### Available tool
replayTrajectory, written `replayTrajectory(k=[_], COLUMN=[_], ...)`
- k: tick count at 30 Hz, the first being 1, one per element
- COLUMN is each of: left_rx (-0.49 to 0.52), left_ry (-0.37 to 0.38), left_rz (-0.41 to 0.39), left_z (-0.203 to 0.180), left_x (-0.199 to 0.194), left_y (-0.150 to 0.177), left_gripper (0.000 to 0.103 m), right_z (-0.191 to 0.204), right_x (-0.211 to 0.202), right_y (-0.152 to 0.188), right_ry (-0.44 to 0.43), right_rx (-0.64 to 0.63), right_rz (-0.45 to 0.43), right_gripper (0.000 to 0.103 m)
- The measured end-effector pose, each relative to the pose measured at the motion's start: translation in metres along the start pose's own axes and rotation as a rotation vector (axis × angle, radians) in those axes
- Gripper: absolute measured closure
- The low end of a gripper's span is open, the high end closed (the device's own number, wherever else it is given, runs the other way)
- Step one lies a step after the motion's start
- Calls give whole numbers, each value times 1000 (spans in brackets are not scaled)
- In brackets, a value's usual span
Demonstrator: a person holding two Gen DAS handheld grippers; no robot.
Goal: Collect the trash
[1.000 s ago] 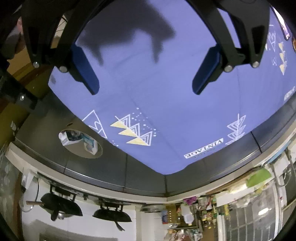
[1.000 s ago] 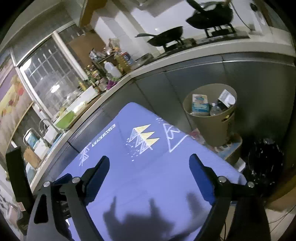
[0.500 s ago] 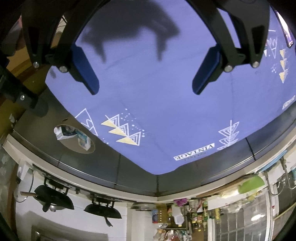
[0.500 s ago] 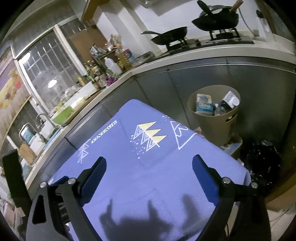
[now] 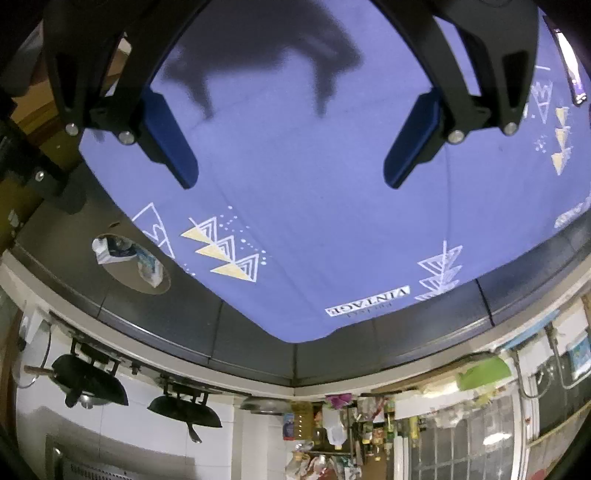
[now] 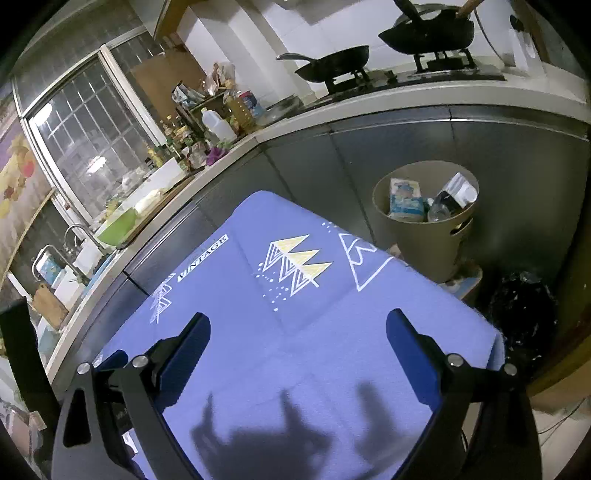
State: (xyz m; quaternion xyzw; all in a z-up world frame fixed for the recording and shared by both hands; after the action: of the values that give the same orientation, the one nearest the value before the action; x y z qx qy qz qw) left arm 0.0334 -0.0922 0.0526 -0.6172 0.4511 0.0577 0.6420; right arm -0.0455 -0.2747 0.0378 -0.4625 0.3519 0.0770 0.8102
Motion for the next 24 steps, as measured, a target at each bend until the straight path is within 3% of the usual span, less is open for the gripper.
replayTrajectory(k=[4, 8, 16, 24], left_rx=[-40, -31, -42, -52], left_ry=[6, -30, -6, -42], left_rz=[-4, -7, -36, -52], left_z=[10, 14, 21, 23], left_x=[0, 0, -6, -10], left_y=[-1, -2, -3, -2], left_gripper=[6, 6, 6, 6], right_z=[4, 8, 10, 13], right_x=[7, 13, 18, 24], right_y=[3, 8, 12, 14], right_ry=[-14, -23, -31, -43], right_rx=[-8, -24, -25, -30], right_rz=[31, 56, 73, 94], right_gripper=[12, 12, 12, 12])
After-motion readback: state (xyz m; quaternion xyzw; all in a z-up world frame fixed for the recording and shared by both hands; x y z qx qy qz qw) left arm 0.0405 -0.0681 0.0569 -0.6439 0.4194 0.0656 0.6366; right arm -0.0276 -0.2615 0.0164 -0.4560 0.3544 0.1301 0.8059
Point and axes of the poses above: each gripper's, at about its wrist camera, not at the fingertips, and x roughly the way its jaws point, z to its left, y to its underside, the point moved 3 cm from there along x, roughly the way its jaws point, and after that the axes turned 12 degrees about y, right-handed, at the moved point
